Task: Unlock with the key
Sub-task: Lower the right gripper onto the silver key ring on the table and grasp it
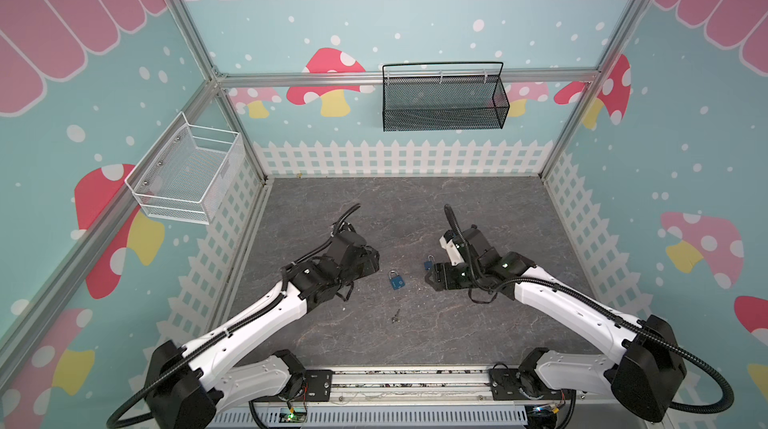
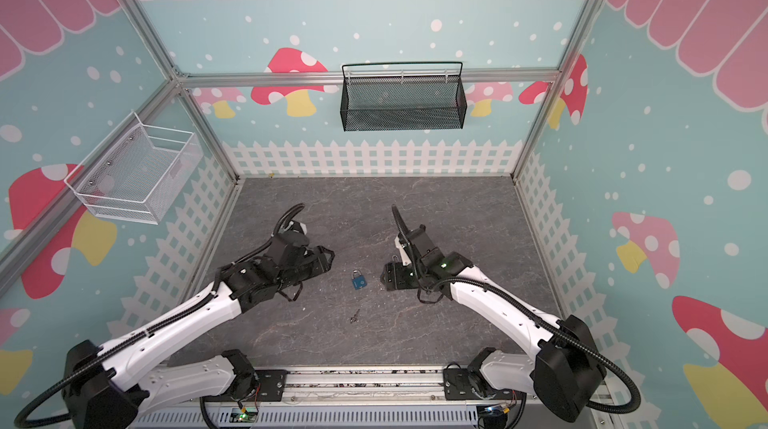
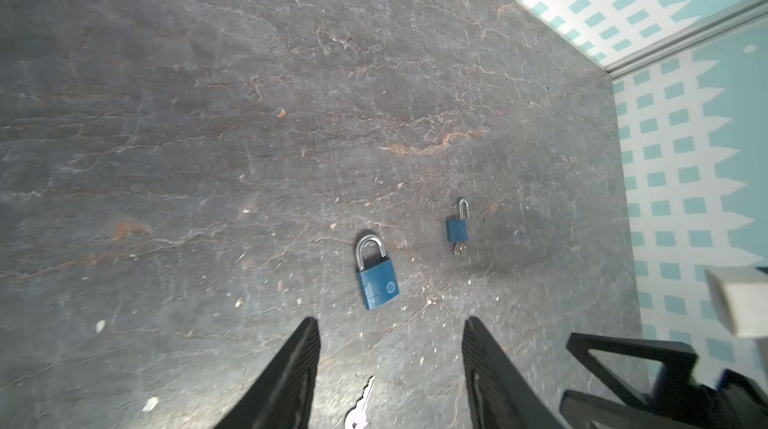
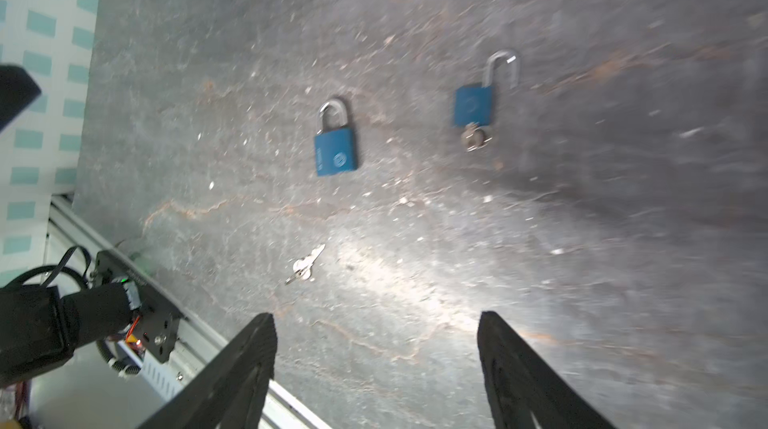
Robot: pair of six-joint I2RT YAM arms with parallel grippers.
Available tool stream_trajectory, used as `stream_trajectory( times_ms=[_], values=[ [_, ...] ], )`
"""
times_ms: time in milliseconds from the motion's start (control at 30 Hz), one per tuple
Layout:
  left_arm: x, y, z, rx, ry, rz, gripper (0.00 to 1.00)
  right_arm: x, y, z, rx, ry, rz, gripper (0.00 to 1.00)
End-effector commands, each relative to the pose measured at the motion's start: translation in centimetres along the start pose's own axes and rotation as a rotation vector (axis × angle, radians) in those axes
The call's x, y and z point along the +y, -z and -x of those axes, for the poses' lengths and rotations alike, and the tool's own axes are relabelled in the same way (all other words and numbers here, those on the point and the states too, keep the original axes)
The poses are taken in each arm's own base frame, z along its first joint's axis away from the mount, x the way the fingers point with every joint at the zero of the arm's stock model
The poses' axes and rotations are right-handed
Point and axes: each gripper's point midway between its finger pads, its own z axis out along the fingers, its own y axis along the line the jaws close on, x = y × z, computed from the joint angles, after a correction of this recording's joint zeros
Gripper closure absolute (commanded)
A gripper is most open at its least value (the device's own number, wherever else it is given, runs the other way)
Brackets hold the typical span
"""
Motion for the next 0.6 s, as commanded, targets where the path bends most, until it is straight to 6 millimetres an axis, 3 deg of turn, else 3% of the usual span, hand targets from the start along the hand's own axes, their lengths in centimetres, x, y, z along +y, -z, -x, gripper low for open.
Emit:
stream_trajectory(
  times_ms=[0, 100, 267, 567],
  values=[
    [1.1, 1.2, -1.1, 0.028, -0.005, -0.062, 0.44, 1.1, -2.2, -2.9, 0.068, -0.115, -0.01, 0.23],
    [2.5, 2.1, -1.9, 0.025, 0.014, -0.089, 0.44, 2.5, -3.7, -4.8, 0.11, -0.151, -0.015, 0.25],
    [3.7, 2.7, -2.8, 0.035, 0.023, -0.104, 0.44, 5.7, -6.5, -6.2, 0.151, -0.116, -0.003, 0.29],
    [5.3, 3.1, -3.2, 0.024, 0.041, -0.075, 0.44, 6.7, -9.3, -7.5, 0.216, -0.1, -0.131, 0.38]
  ],
)
